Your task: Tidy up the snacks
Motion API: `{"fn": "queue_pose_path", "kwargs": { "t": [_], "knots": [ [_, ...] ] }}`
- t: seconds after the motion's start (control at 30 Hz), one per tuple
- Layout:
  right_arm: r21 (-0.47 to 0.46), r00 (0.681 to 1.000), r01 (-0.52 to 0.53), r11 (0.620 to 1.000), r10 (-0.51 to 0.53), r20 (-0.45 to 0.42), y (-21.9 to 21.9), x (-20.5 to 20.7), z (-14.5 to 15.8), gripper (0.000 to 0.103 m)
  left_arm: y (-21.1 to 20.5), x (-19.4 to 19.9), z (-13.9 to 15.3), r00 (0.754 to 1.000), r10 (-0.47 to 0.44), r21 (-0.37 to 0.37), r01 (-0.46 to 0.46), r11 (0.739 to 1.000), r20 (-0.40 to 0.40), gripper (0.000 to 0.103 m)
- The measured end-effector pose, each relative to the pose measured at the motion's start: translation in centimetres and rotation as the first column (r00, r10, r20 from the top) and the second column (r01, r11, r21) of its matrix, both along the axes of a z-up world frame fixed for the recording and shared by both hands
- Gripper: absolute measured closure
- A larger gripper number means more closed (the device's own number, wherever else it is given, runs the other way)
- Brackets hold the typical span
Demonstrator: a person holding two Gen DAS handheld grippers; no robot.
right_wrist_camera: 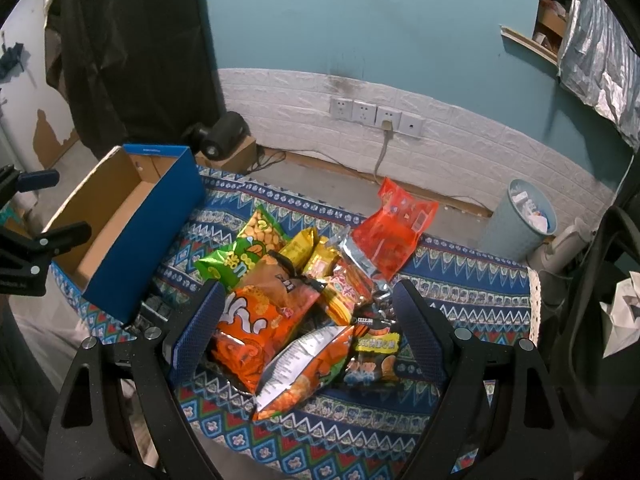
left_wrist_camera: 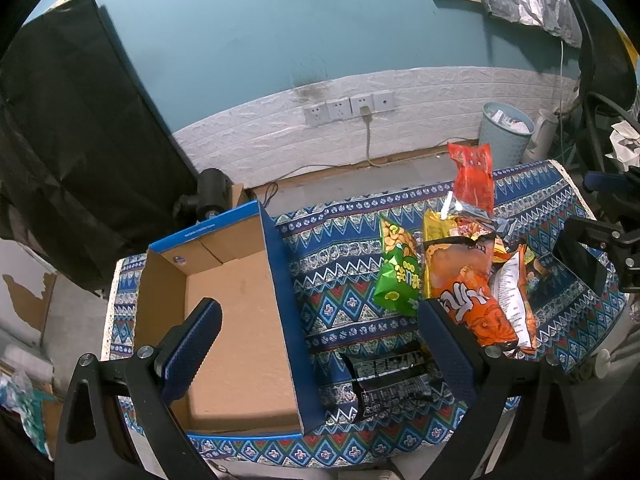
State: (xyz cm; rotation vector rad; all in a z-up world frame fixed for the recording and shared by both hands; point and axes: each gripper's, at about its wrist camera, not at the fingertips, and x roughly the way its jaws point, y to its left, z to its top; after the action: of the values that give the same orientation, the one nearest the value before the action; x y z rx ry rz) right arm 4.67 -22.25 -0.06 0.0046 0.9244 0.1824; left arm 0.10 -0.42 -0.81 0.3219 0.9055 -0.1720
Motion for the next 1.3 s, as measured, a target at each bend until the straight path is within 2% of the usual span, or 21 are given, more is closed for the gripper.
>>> {"fn": "queue_pose_path", "kwargs": {
  "t": [1.3],
  "knots": [
    [-0.005, 1.0, 0.0, 1.0, 0.0, -0.011, -0.13, 0.04, -0.1, 0.019, -0.42, -0.34, -0.38, 1.0, -0.006, 0.003, 0.006, 1.0, -0.005, 0.004]
  ]
}}
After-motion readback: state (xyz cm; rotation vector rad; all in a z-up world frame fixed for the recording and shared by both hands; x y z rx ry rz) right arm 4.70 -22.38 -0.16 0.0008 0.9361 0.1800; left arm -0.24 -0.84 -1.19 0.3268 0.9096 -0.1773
